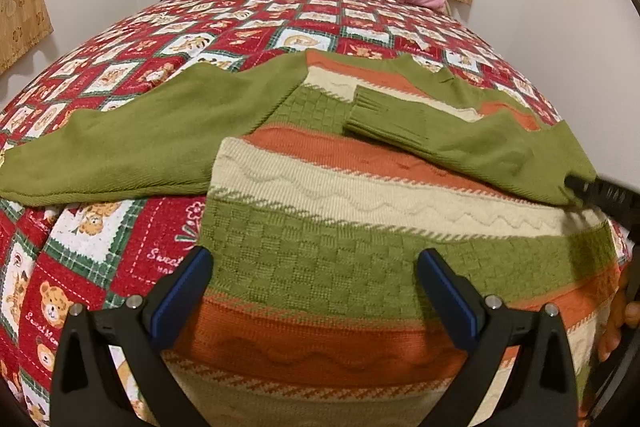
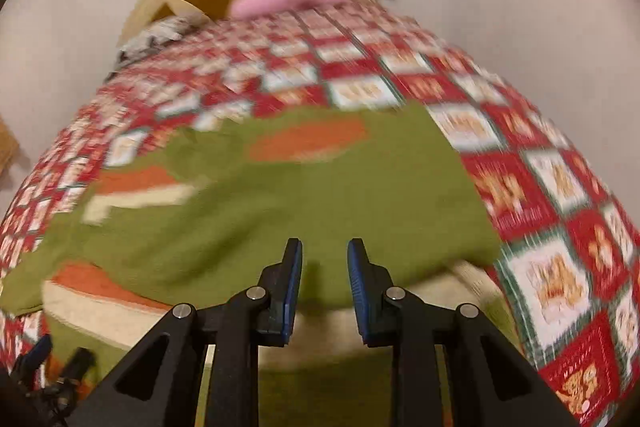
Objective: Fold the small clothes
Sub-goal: 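Grasp the green sleeve cuff with the right gripper and fold it across the sweater body, then open the right gripper to release the sleeve while the left gripper moves to the other sleeve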
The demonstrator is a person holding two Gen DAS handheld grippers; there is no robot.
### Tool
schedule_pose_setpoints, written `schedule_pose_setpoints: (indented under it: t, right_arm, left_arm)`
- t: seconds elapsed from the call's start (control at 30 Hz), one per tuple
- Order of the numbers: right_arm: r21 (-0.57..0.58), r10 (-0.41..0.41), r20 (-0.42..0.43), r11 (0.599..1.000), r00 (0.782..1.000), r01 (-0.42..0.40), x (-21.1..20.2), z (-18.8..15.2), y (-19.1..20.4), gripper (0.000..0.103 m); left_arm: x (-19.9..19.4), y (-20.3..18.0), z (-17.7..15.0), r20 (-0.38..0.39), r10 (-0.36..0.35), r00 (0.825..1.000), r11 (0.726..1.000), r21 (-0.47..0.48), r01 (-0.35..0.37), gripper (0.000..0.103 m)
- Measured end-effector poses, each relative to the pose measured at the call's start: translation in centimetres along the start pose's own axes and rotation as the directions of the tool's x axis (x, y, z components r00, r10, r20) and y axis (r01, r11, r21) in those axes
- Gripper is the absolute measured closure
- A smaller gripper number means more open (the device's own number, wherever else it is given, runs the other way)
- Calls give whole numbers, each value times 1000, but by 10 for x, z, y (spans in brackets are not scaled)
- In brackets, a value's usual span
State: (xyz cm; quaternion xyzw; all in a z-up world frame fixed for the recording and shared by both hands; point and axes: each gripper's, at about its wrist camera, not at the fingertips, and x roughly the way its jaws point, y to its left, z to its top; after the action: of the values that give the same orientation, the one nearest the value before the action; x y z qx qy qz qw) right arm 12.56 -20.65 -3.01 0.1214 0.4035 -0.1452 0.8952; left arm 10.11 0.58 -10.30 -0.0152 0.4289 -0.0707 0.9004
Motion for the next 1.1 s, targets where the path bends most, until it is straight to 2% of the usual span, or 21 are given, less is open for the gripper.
schedule_pose_setpoints:
  t: [0.03, 0.1, 0.17, 0.23, 0.27, 0.37, 0.57, 0.67, 0.8, 0.9, 0.97, 1.1]
  right_arm:
    - [10, -9, -27, 1000, 1000, 9, 8, -3, -5, 79]
    - [23, 21, -12, 1000, 1000, -21, 11, -8, -11, 74]
    - [9, 44, -8, 999, 999, -44, 12, -8, -9, 61]
    - [-51, 35, -1, 998, 999, -35, 12, -11, 3, 43]
    - [-92, 17, 1, 996, 1000, -16, 13, -12, 11, 40]
    - [-155, -47, 12, 987, 999, 48, 13, -14, 23, 38]
    - [-110, -14, 21, 994, 1000, 17, 3, -12, 12, 38]
    - [-77, 17, 127, 997, 992, -8, -36, -17, 11, 38]
    - [-105, 47, 212, 994, 976, -25, -82, -34, 22, 38]
    - [-145, 71, 266, 989, 961, -33, -111, -48, 36, 38]
    - [-173, 75, 292, 985, 954, -24, -125, -56, 45, 38]
    - [-201, 93, 293, 979, 951, -33, -136, -69, 59, 38]
  left_arm:
    - [0, -1, 0, -1, 4, 1000, 1000, 3, -4, 0]
    - [1, -2, 0, -6, 13, 1000, 1000, 10, -13, 0]
    - [2, -4, 0, -10, 26, 1000, 999, 20, -25, 0]
    - [3, -6, -1, -14, 36, 999, 999, 27, -36, 0]
    - [3, -6, -1, -17, 41, 999, 999, 32, -41, 0]
    - [4, -10, 0, -27, 61, 998, 997, 49, -59, 0]
    - [-12, 0, -1, -46, 36, 998, 993, 118, -30, 0]
    - [-38, 45, 4, 30, 106, 994, 994, 6, -106, 0]
    - [-54, 117, 15, 50, 165, 985, 973, -170, -154, 0]
    - [-62, 172, 19, 73, 250, 965, 932, -289, -220, 0]
    - [-64, 205, 21, 65, 314, 947, 894, -356, -271, 2]
    - [-65, 256, 25, 61, 382, 922, 830, -461, -314, 6]
